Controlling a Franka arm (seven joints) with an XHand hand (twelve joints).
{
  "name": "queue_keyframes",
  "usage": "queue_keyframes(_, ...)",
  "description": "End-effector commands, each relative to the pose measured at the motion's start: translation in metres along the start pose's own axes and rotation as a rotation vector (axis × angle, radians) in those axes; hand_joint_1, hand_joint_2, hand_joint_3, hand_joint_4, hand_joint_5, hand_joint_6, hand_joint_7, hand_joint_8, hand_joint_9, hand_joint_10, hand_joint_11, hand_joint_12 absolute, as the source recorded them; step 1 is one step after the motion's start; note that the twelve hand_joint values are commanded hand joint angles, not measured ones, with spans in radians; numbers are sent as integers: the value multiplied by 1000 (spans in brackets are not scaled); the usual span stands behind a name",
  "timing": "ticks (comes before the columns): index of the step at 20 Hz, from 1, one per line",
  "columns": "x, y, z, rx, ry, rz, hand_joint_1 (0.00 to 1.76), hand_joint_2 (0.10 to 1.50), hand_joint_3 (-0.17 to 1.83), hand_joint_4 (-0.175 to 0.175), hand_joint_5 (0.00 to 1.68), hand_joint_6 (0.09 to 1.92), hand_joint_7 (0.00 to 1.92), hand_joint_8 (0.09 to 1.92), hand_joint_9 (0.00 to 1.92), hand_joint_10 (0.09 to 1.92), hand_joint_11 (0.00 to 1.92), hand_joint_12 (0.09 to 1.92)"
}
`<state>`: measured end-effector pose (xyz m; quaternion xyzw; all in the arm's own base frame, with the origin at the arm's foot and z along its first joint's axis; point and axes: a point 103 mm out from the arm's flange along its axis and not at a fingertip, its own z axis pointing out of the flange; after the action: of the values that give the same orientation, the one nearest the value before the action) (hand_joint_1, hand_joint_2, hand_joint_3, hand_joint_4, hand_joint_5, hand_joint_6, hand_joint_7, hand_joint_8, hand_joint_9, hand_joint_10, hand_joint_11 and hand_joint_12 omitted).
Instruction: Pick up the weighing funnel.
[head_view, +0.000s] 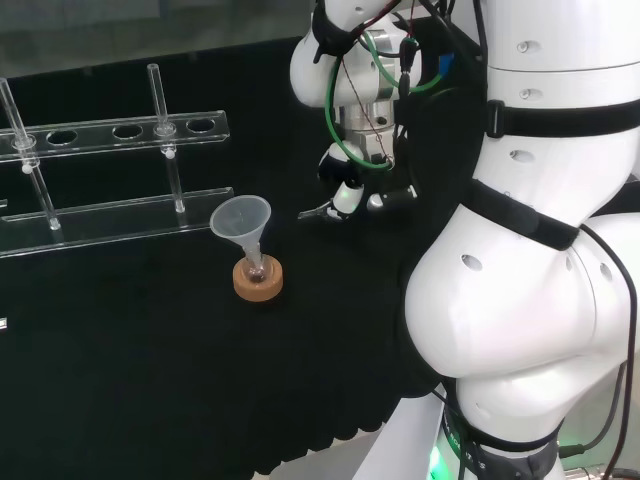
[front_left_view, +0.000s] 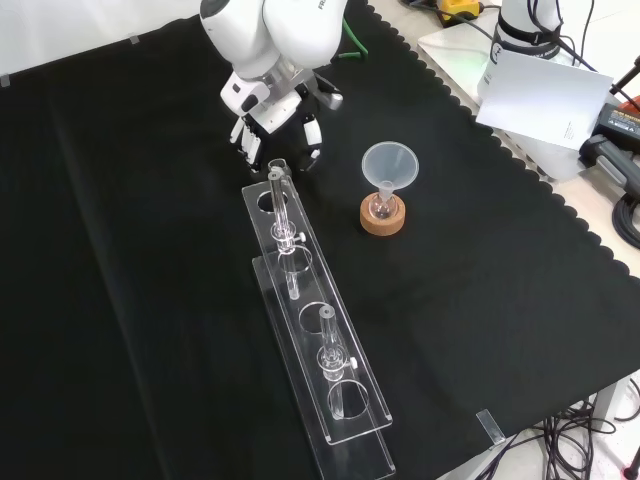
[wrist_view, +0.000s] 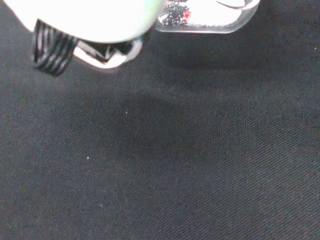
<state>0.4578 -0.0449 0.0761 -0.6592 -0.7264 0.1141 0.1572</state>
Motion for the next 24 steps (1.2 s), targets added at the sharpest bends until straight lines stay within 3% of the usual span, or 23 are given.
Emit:
queue_keyframes(1,0,2,4,10,-2,1,1024,413,834,-10,659,669,861,582,789,468,411,1300)
queue_keyframes(11,-4,5,8,11,17,-10,1047,417,837,39,751,709,917,545,839,457,436,1291)
queue_keyframes(18,-3,2,7,12,28,-12,1054,418,823,57,806,690,938,480,899,422,466,1280)
queue_keyframes(24,2,4,6,16,18,-5,1068,418,795,50,847,648,961,411,965,363,550,1236)
